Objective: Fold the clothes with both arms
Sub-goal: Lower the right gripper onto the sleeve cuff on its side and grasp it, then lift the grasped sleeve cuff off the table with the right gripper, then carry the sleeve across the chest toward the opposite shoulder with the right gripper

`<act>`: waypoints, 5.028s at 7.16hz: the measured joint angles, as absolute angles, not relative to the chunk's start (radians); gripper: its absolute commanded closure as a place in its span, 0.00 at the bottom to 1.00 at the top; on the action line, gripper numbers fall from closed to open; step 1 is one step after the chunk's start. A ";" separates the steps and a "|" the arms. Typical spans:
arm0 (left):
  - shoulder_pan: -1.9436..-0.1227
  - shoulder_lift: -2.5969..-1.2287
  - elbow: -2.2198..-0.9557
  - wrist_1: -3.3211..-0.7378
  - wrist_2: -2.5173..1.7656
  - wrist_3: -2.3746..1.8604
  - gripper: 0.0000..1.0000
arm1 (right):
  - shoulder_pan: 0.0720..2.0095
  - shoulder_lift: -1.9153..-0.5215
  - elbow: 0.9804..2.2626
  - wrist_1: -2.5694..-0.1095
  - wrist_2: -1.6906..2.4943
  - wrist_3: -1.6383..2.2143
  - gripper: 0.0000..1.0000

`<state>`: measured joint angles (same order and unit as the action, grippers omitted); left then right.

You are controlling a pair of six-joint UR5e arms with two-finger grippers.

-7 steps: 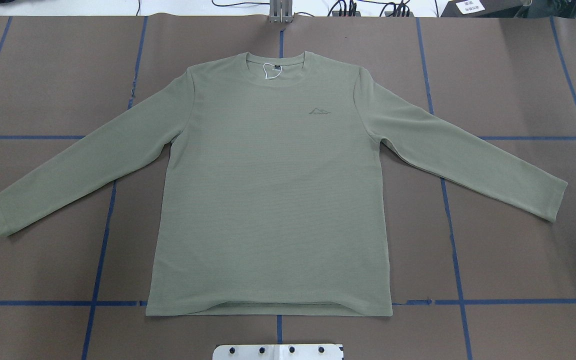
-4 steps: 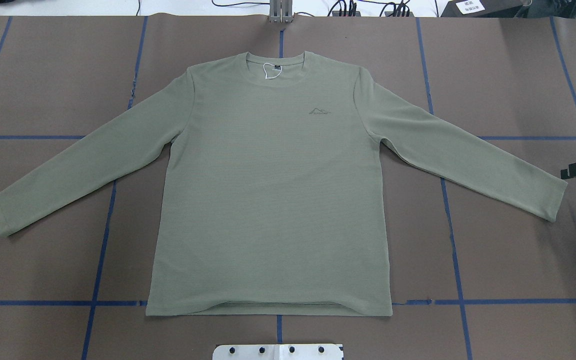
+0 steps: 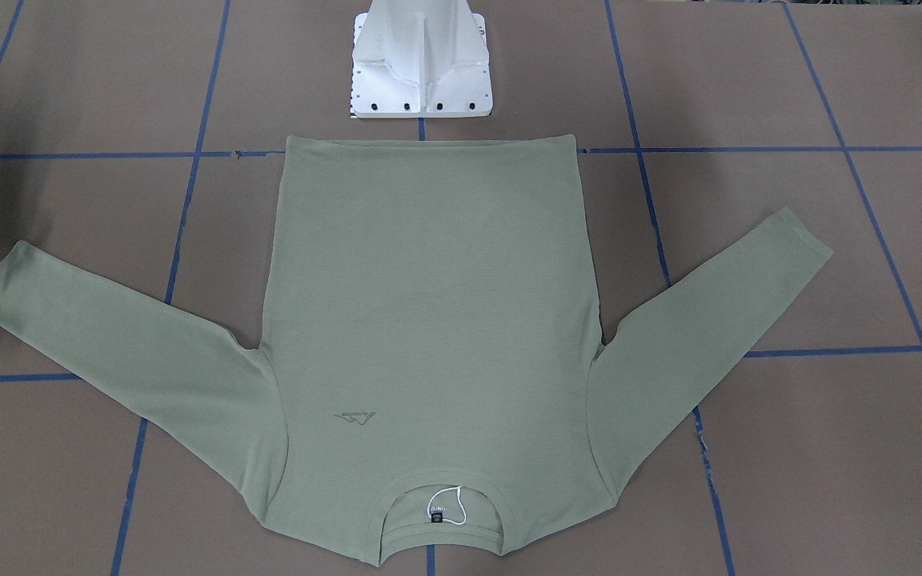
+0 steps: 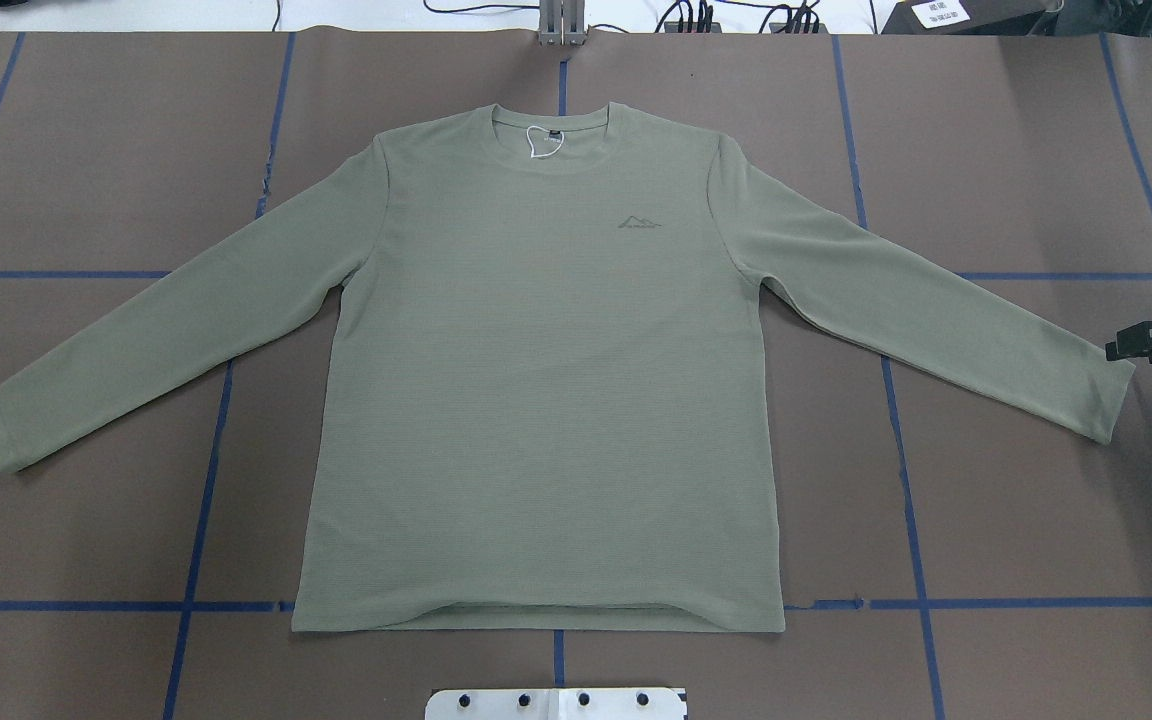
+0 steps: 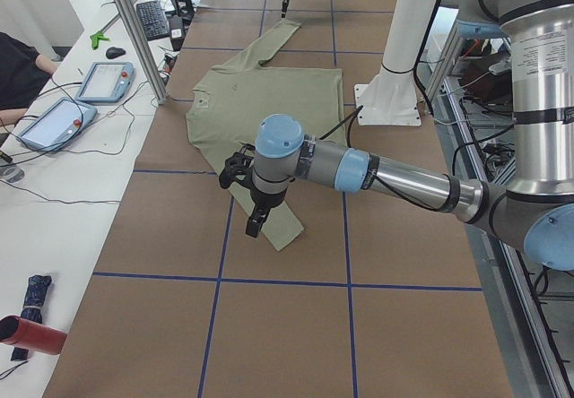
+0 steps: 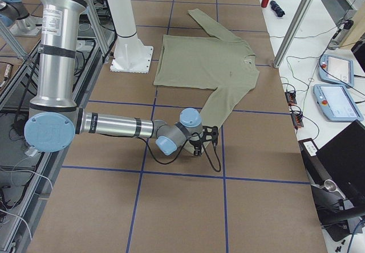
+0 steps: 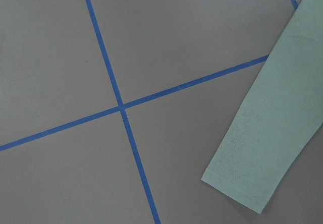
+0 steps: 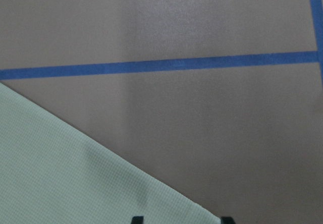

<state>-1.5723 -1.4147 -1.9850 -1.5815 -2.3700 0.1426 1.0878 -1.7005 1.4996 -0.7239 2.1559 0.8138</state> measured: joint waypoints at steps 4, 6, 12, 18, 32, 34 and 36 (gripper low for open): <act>-1.572 -1.412 -1.985 -1.582 -2.370 0.143 0.00 | 1.067 -1.698 1.467 -0.724 2.144 0.812 0.41; -1.572 -1.412 -1.985 -1.582 -2.370 0.143 0.00 | 1.065 -1.697 1.455 -0.723 2.140 0.812 0.55; -1.574 -1.409 -1.985 -1.582 -2.370 0.143 0.00 | 1.062 -1.696 1.451 -0.722 2.138 0.815 1.00; -1.574 -1.408 -1.984 -1.583 -2.369 0.143 0.00 | 1.087 -1.702 1.717 -0.977 2.132 0.819 1.00; -1.574 -1.407 -1.953 -1.583 -2.368 0.144 0.00 | 0.616 -0.270 1.194 -1.950 1.479 1.349 1.00; -1.574 -1.406 -1.952 -1.583 -2.368 0.144 0.00 | 0.538 -0.233 1.067 -1.802 1.329 1.398 1.00; -1.574 -1.406 -1.951 -1.583 -2.369 0.144 0.00 | 0.508 -0.203 1.001 -1.738 1.259 1.414 1.00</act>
